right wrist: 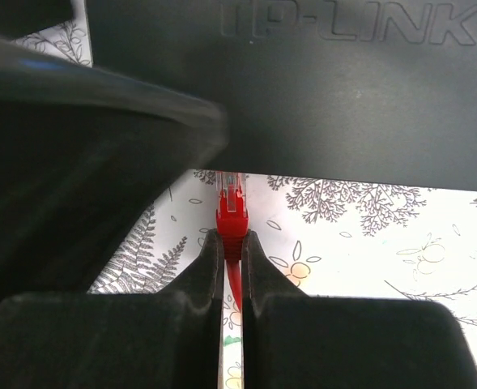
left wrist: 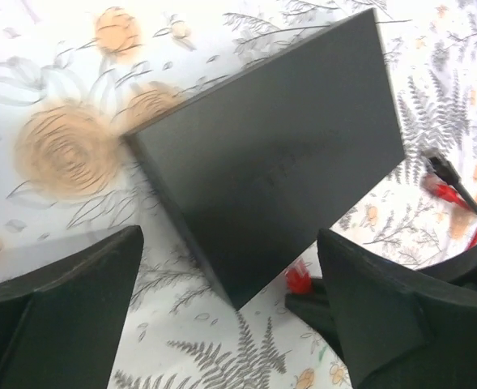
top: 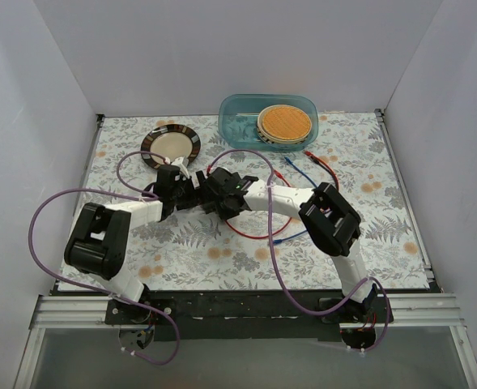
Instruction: Insert the plug into the switch port
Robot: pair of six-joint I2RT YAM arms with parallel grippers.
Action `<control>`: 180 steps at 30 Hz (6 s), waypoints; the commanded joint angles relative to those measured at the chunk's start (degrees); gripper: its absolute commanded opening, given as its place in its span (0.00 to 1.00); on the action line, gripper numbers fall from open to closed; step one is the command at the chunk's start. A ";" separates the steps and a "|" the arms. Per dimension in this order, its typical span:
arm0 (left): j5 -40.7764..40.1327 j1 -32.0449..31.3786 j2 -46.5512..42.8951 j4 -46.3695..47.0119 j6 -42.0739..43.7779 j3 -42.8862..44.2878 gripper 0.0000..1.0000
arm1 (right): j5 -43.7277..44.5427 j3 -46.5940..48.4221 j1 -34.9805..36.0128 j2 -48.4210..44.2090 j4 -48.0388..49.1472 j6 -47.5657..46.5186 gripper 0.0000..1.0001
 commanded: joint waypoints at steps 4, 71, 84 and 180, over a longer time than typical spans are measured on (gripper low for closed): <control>-11.04 2.82 -7.21 -2.64 -3.31 -3.63 0.91 | -0.18 -0.44 -0.29 0.07 -0.21 0.46 0.01; 8.21 10.47 6.06 16.97 -6.47 1.02 0.40 | -0.53 6.23 -0.29 3.50 -4.43 0.72 0.01; 18.66 12.05 19.67 29.27 -12.88 7.26 0.39 | -0.62 5.70 -0.47 3.41 -4.16 0.81 0.01; 33.25 4.41 22.32 21.81 2.58 11.22 0.52 | 7.90 8.52 -1.79 5.61 -14.19 -9.48 0.01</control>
